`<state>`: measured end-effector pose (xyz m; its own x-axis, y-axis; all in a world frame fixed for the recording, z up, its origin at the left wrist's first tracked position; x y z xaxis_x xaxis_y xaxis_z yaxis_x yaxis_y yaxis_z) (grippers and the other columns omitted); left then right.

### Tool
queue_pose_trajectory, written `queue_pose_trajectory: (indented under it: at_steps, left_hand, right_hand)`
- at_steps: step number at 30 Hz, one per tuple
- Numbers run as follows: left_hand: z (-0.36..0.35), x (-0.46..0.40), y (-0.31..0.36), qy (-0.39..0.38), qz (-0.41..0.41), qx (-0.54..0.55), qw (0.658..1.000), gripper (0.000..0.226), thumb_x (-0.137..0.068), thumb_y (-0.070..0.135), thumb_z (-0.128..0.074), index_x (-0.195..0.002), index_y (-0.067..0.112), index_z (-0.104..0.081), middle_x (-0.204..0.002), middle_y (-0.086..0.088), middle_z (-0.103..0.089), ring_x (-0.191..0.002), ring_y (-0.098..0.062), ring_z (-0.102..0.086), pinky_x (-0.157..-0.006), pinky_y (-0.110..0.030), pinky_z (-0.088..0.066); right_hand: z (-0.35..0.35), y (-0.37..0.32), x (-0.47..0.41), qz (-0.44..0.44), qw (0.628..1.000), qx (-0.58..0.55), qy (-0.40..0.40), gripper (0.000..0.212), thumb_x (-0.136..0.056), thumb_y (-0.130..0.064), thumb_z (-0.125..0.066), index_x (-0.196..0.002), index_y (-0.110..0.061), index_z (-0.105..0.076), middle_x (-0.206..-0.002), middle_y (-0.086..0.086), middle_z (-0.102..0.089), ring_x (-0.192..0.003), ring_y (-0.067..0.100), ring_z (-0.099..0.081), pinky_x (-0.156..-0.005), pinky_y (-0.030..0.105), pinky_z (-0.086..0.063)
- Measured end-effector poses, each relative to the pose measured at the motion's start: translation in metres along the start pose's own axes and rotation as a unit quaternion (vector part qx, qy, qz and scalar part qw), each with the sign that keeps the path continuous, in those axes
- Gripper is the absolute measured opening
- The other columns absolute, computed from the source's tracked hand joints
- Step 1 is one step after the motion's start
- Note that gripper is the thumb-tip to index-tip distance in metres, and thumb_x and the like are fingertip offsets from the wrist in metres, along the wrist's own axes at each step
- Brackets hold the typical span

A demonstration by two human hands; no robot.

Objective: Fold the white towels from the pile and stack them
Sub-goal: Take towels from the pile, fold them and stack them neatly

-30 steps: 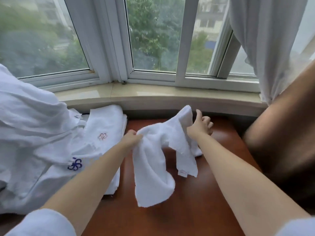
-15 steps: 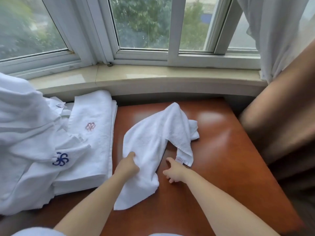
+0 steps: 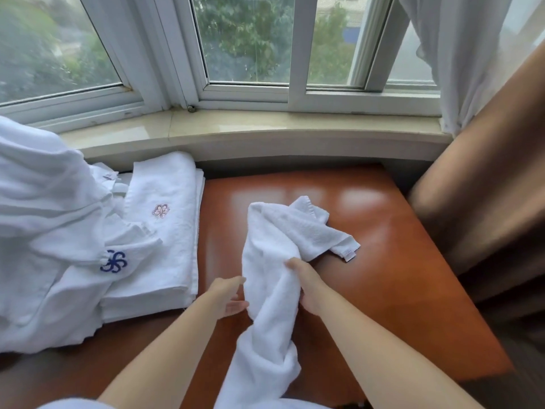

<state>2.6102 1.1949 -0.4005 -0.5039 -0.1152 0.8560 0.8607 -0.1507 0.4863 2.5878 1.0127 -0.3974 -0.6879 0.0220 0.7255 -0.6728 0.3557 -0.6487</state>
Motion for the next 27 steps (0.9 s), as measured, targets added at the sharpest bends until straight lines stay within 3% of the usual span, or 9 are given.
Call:
queue_pose_trajectory:
  at_steps: [3,5,9,11,12,15,19,23,27]
  left_hand:
    - [-0.009,0.006,0.008,-0.074,0.045,-0.007,0.996,0.035,-0.088,0.039,-0.065,-0.098,0.005,-0.060,-0.076,-0.007,-0.058,-0.045,-0.011,-0.046,-0.040,-0.016,-0.039]
    - [-0.018,0.007,0.015,-0.104,0.054,-0.006,0.993,0.027,-0.084,0.036,-0.069,-0.087,0.011,-0.059,-0.063,-0.001,-0.051,-0.046,-0.007,-0.034,-0.044,-0.015,-0.032]
    - [-0.027,0.017,0.042,-0.110,0.004,0.077,0.991,0.016,-0.081,0.013,-0.062,-0.095,0.006,-0.059,-0.077,-0.011,-0.069,-0.075,-0.024,-0.063,-0.062,-0.025,-0.054]
    - [-0.021,0.028,0.065,-0.095,-0.036,0.095,0.990,0.009,-0.086,0.011,-0.055,-0.087,0.002,-0.056,-0.058,-0.013,-0.066,-0.067,-0.030,-0.058,-0.045,-0.021,-0.049]
    - [-0.017,0.033,0.079,-0.092,-0.058,0.103,0.989,0.013,-0.087,0.013,-0.052,-0.085,0.001,-0.056,-0.055,-0.011,-0.063,-0.063,-0.030,-0.055,-0.044,-0.021,-0.046]
    - [-0.010,0.051,0.129,-0.093,-0.162,0.172,0.967,0.023,-0.087,0.016,-0.050,-0.106,0.005,-0.059,-0.083,-0.015,-0.060,-0.077,-0.030,-0.055,-0.069,-0.032,-0.043]
    - [-0.002,0.109,0.205,-0.122,-0.317,0.245,0.908,0.025,-0.088,0.018,-0.040,-0.093,0.004,-0.060,-0.081,-0.014,-0.059,-0.076,-0.028,-0.056,-0.064,-0.030,-0.041]
    - [0.022,0.155,0.238,-0.113,-0.426,0.284,0.851,0.026,-0.082,0.009,-0.042,-0.071,0.012,-0.065,-0.067,-0.007,-0.061,-0.063,-0.022,-0.057,-0.059,-0.029,-0.041]
    - [0.043,0.149,0.208,-0.033,-0.450,0.252,0.856,0.025,-0.080,-0.004,-0.043,-0.071,0.011,-0.061,-0.062,-0.005,-0.058,-0.057,-0.021,-0.054,-0.055,-0.025,-0.045]
  right_hand:
    - [0.000,-0.007,0.002,0.027,0.985,-0.166,-0.032,0.051,-0.092,-0.053,-0.048,-0.111,-0.010,-0.069,-0.102,0.011,-0.070,-0.097,0.027,-0.065,-0.085,0.038,-0.052]
    - [0.003,-0.012,0.004,0.012,0.979,-0.194,-0.054,0.057,-0.092,-0.055,-0.043,-0.105,-0.010,-0.074,-0.108,0.016,-0.070,-0.097,0.031,-0.068,-0.080,0.040,-0.055]
    - [0.000,-0.033,0.002,0.003,0.994,-0.105,0.042,0.034,-0.085,-0.032,-0.061,-0.106,-0.006,-0.066,-0.093,0.013,-0.073,-0.086,0.029,-0.068,-0.074,0.034,-0.053]
    - [-0.006,-0.052,0.001,0.024,0.994,-0.043,0.100,0.033,-0.081,-0.020,-0.065,-0.110,-0.005,-0.062,-0.100,0.014,-0.069,-0.093,0.031,-0.066,-0.078,0.036,-0.050]
    - [-0.010,-0.065,0.001,0.046,0.992,-0.019,0.112,0.034,-0.080,-0.017,-0.066,-0.112,-0.005,-0.062,-0.104,0.016,-0.068,-0.097,0.031,-0.065,-0.081,0.036,-0.050]
    - [-0.027,-0.127,0.006,0.165,0.979,0.006,0.123,0.016,-0.083,-0.022,-0.068,-0.093,-0.011,-0.062,-0.093,0.010,-0.064,-0.086,0.024,-0.060,-0.079,0.033,-0.048]
    - [-0.045,-0.226,0.030,0.346,0.926,-0.069,0.130,0.030,-0.091,-0.014,-0.057,-0.063,-0.018,-0.047,-0.063,-0.001,-0.045,-0.063,0.017,-0.039,-0.059,0.028,-0.033]
    - [-0.033,-0.274,0.061,0.458,0.862,-0.065,0.208,0.025,-0.080,-0.015,-0.068,-0.080,-0.025,-0.046,-0.079,-0.005,-0.053,-0.071,0.014,-0.049,-0.063,0.026,-0.042]
    - [0.002,-0.246,0.060,0.442,0.852,0.044,0.277,0.051,-0.077,-0.006,-0.061,-0.123,-0.021,-0.045,-0.114,0.004,-0.058,-0.100,0.024,-0.058,-0.084,0.032,-0.050]
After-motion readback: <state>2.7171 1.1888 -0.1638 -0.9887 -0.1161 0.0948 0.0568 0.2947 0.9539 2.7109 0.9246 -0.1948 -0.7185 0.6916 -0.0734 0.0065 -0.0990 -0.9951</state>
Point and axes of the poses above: each hand's wrist, its own x-axis away from the middle knuckle, its own z-axis out of the back of the hand, y = z × x, the point moved 1 cm from there along -x, towards the middle knuckle
